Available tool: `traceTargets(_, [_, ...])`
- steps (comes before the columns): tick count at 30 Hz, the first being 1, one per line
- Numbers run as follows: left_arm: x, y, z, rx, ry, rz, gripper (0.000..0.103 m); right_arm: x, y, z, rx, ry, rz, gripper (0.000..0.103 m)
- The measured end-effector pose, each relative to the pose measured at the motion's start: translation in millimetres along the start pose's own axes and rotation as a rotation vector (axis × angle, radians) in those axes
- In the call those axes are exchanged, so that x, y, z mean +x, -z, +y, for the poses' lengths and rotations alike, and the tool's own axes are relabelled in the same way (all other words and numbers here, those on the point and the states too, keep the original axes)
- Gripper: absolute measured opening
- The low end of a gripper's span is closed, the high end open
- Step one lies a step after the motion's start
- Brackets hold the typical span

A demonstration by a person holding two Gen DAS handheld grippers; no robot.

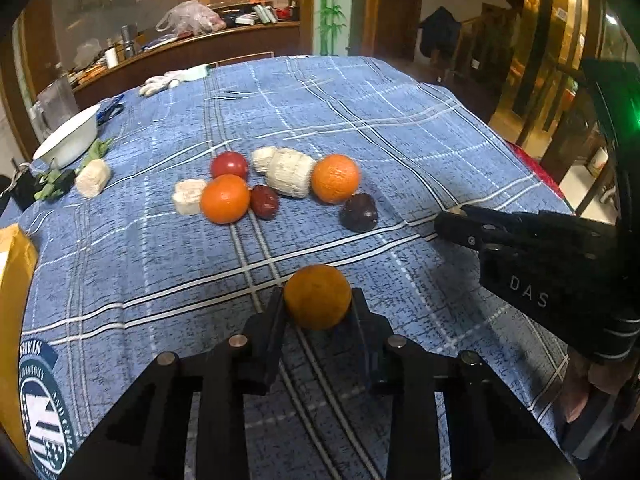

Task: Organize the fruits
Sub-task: 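Grasp an orange with the left tool while the right tool grasps a tan ball, then carry the orange in the left tool and the tan ball in the right tool over the tray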

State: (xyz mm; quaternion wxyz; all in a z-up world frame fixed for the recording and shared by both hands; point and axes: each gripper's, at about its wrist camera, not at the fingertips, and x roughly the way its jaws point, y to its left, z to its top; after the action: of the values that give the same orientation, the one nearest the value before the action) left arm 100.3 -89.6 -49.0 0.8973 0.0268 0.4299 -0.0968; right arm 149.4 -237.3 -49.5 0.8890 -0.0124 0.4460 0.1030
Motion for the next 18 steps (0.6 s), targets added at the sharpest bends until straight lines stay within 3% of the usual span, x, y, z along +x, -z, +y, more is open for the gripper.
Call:
traceTargets(8, [-40.5,11.1,32.3,-0.069,-0.08,-0.068,0.03,-6.0,3.2,-3.1,0.005,-0.027,-0.021,0.022])
traceTargets(18, [-85.5,36.4,74.3,-0.17,-0.127,-0.114,0.03,-37.2,19.1,9.6,0.009,-0.008,-0.045,0.022])
